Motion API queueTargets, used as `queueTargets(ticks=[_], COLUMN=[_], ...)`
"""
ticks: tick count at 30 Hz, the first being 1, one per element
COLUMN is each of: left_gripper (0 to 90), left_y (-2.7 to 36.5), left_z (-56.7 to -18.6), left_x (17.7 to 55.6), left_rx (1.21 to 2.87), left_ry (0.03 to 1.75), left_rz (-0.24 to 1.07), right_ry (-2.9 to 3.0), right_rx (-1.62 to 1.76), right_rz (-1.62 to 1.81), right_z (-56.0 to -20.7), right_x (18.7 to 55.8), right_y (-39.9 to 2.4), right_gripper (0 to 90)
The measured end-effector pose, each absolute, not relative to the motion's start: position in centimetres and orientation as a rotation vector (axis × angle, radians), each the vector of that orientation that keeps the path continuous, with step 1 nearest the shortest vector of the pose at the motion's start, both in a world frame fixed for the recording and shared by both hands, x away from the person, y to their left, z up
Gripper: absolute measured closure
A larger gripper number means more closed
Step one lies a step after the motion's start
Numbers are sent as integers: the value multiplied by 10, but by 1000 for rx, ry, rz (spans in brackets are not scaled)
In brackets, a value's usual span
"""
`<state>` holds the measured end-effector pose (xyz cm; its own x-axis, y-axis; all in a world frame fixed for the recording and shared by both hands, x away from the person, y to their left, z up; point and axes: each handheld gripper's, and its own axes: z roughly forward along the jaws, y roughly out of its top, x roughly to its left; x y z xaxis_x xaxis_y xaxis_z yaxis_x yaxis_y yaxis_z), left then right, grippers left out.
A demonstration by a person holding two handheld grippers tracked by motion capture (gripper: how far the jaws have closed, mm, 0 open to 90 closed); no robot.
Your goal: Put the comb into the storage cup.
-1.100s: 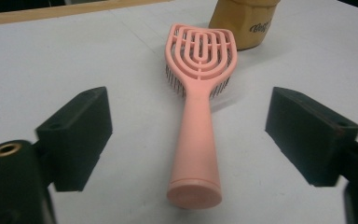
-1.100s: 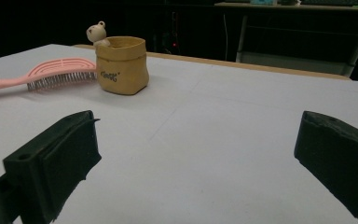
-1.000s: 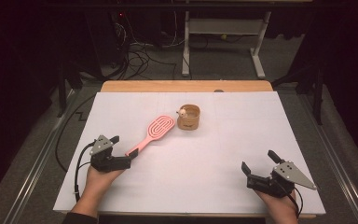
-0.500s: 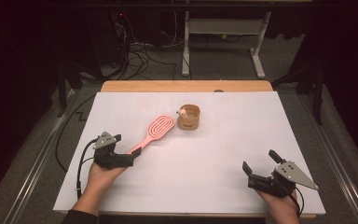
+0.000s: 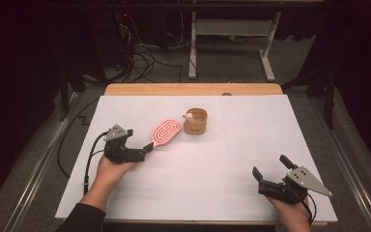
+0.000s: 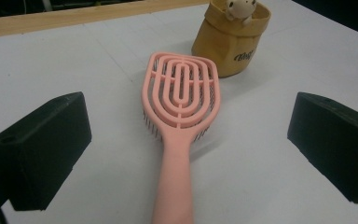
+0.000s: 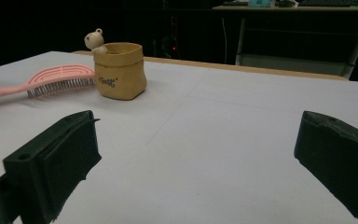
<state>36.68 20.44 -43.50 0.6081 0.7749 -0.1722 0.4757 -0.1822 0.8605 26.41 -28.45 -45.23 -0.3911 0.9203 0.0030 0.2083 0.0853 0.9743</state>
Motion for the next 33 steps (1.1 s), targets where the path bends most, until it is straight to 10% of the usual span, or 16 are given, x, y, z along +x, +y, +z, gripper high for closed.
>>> queueTargets(ticks=[33], left_gripper=[0], left_y=[148], left_z=[-423], left_x=[432], left_rx=[2101], left_ry=[1059], left_rz=[392], right_ry=[1681], right_rx=[1131], right_rz=[1375], right_z=[-451], right_x=[264], right_y=[-287], right_gripper=[2])
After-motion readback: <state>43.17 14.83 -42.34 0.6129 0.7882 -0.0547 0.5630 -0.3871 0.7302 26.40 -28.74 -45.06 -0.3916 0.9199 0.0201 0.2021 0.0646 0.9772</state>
